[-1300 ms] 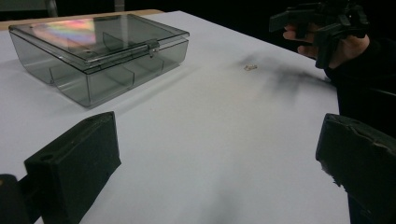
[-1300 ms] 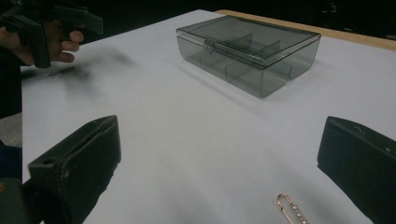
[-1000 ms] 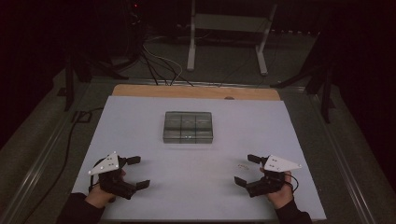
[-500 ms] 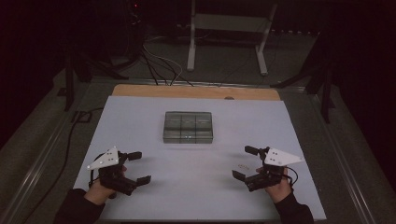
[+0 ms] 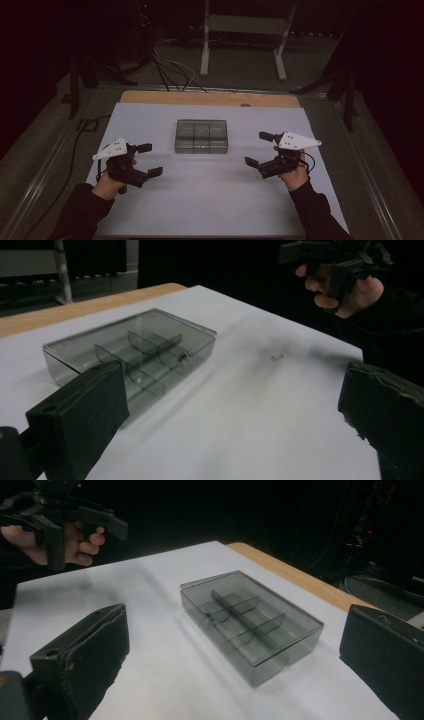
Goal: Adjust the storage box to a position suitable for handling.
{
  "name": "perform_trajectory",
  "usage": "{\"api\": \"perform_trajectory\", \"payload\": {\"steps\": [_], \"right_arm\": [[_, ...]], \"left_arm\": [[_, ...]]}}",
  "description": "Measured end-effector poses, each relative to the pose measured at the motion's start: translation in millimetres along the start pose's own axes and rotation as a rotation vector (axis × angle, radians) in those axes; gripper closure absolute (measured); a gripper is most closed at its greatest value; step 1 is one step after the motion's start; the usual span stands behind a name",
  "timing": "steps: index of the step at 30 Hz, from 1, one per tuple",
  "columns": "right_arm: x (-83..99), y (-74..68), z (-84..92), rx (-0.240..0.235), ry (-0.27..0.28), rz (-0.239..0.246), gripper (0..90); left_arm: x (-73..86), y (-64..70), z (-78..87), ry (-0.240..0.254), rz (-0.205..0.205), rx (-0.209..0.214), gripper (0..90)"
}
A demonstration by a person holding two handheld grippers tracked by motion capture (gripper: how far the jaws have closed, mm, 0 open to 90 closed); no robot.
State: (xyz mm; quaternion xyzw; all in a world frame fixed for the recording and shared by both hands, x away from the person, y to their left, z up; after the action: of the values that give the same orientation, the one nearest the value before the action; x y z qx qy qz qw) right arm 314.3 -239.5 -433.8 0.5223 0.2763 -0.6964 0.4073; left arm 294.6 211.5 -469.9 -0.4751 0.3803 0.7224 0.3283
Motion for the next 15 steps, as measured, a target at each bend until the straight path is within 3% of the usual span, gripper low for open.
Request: {"api": "perform_trajectory", "payload": {"steps": [6,15], "right_arm": [[-5.3,16.2,-16.2,0.006,-0.009,-0.022,0.0],[-17.2,45.2,-48.5,0.043,-0.032,-0.044,0.0]], "left_arm": [[-11.3,-11.0,-5.6,0.021,0.006,-0.021,0.8],[-18.5,-30.3,-23.2,0.009,-0.026,-0.122,0.9]]}}
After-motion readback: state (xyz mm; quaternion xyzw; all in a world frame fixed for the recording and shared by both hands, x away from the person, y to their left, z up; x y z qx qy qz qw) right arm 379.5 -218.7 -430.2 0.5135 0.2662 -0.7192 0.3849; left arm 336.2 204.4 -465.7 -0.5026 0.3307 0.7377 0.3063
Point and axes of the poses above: each handheld gripper's, and its own axes: z roughly backward along the jaws, x roughly out of its underside, y roughly to its right, the point moved 1 cm from there along -z, roughly forward along the jaws, and after that the axes turned 2 degrees about z, right-handed, at the moved point
